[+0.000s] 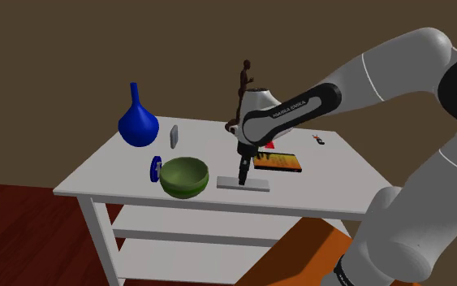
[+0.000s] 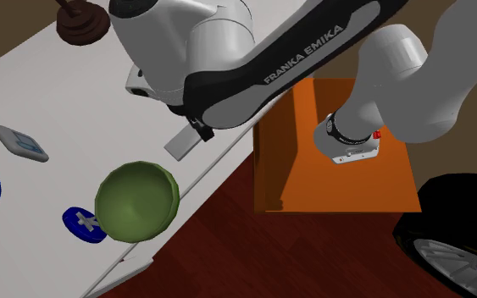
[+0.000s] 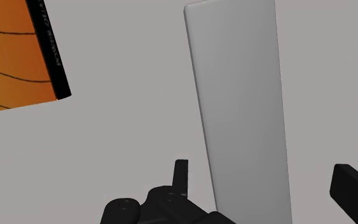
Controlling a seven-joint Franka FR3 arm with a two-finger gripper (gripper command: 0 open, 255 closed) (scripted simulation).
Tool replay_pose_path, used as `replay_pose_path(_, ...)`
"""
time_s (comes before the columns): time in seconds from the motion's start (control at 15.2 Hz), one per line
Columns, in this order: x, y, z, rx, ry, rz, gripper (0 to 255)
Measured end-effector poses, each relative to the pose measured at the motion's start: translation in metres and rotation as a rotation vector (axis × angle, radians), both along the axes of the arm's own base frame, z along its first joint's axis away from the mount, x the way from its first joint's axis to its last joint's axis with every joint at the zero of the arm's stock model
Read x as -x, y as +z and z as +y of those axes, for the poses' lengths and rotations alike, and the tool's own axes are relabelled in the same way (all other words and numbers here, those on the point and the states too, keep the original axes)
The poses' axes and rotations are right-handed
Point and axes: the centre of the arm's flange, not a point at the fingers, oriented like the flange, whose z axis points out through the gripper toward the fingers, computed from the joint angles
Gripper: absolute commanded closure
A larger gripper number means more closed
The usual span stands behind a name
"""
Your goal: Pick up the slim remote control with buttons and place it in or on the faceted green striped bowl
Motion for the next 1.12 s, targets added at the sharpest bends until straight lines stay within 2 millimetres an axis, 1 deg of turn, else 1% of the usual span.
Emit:
replay_pose_path(0.4, 0.000, -0.032, 0.001, 0.001, 0.009, -0.001, 0)
replay_pose_path(0.79, 0.000, -0.036, 0.001, 0.001, 0.010, -0.002, 0)
replay_pose_path(0.86, 0.000, -0.036, 0.001, 0.001, 0.010, -0.002, 255)
replay_pose_path(1.12, -0.001, -0.035, 0.001, 0.001, 0.010, -0.003, 255)
